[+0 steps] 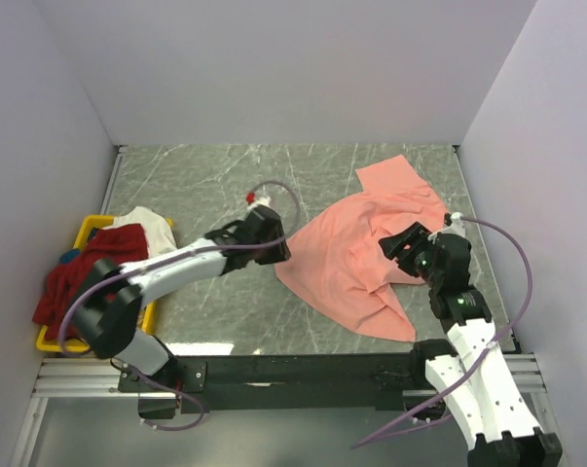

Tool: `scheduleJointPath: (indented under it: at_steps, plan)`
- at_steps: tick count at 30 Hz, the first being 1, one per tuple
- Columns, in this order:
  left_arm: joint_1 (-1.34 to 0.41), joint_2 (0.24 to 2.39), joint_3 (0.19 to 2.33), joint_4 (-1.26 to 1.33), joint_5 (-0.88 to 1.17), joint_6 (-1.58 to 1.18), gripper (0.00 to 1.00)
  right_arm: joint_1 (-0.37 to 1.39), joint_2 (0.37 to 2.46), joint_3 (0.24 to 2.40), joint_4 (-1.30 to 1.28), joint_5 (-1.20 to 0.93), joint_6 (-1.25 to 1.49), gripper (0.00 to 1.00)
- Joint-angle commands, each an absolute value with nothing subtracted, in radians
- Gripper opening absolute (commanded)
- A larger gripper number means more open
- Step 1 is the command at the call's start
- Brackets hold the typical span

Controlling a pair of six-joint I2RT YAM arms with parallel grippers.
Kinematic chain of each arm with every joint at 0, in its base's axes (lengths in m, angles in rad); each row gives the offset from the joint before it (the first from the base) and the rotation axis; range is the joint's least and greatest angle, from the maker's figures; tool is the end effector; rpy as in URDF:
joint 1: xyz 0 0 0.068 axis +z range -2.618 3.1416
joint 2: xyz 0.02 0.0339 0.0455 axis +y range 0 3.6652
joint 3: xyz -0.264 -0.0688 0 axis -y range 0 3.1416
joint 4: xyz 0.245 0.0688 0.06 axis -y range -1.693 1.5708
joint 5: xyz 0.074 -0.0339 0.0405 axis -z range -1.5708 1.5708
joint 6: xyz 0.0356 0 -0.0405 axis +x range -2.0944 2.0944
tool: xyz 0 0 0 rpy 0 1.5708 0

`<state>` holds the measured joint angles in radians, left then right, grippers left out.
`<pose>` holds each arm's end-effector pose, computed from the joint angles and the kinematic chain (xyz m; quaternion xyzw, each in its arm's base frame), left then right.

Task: Fold and stack the t-shirts
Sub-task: Flatten the tshirt out

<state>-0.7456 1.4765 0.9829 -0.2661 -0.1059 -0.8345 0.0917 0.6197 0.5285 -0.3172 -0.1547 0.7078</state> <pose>0.2367 -0.2134 0.2377 -0.0616 0.9158 -0.2456 0.3118 0.1536 0.0196 0.2609 0.2122 0.8069 0.2725 0.4791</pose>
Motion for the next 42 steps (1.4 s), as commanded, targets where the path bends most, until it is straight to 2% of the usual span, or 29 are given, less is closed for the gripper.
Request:
scheduleJointPath:
  at_steps: [1,3,9,12,15,17,18,20,26,28,31,34,35,38,39,40,42]
  plan:
    - [-0.82,1.586,1.029,-0.241,-0.255,-0.867,0.4,0.095,0.656,0.603,-0.298,-0.106,0.675,0.68]
    - [-0.836,1.652,1.057,-0.239,-0.27,-0.861,0.41,0.094,0.67,0.615,-0.307,-0.092,0.667,0.68]
    - [-0.867,1.782,1.129,-0.298,-0.377,-0.842,0.62,0.092,0.669,0.632,-0.311,-0.081,0.653,0.68]
    - [-0.874,1.825,1.16,-0.325,-0.413,-0.825,0.63,0.095,0.663,0.623,-0.304,-0.081,0.653,0.68]
    - [-0.89,1.876,1.203,-0.382,-0.48,-0.822,0.53,0.092,0.664,0.623,-0.301,-0.084,0.657,0.68]
    - [-0.89,1.914,1.233,-0.426,-0.526,-0.825,0.35,0.092,0.663,0.626,-0.299,-0.084,0.657,0.68]
    - [-0.884,1.927,1.245,-0.44,-0.541,-0.827,0.18,0.092,0.661,0.627,-0.301,-0.083,0.657,0.68]
    - [-0.865,1.965,1.282,-0.483,-0.567,-0.827,0.02,0.092,0.661,0.637,-0.305,-0.081,0.653,0.68]
    - [-0.695,1.99,1.369,-0.5,-0.532,-0.756,0.01,0.092,0.663,0.644,-0.313,-0.075,0.64,0.68]
    - [-0.573,2.009,1.431,-0.52,-0.505,-0.703,0.01,0.092,0.666,0.638,-0.311,-0.093,0.643,0.67]
    - [-0.396,2.084,1.625,-0.575,-0.431,-0.648,0.01,0.092,0.669,0.624,-0.308,-0.126,0.643,0.67]
    - [-0.282,2.217,1.924,-0.655,-0.347,-0.588,0.01,0.092,0.669,0.614,-0.308,-0.13,0.64,0.67]
    - [-0.267,2.253,2.089,-0.681,-0.321,-0.572,0.01,0.092,0.675,0.612,-0.304,-0.139,0.637,0.67]
    - [-0.247,2.345,2.331,-0.739,-0.244,-0.54,0.24,0.092,0.712,0.621,-0.313,-0.143,0.618,0.68]
    - [-0.247,2.345,2.345,-0.738,-0.224,-0.545,0.43,0.092,0.722,0.626,-0.316,-0.146,0.612,0.69]
    - [-0.248,2.307,2.336,-0.695,-0.165,-0.558,0.5,0.092,0.733,0.627,-0.319,-0.147,0.604,0.69]
    - [-0.258,2.232,2.193,-0.629,-0.132,-0.575,0.58,0.092,0.761,0.624,-0.316,-0.15,0.601,0.69]
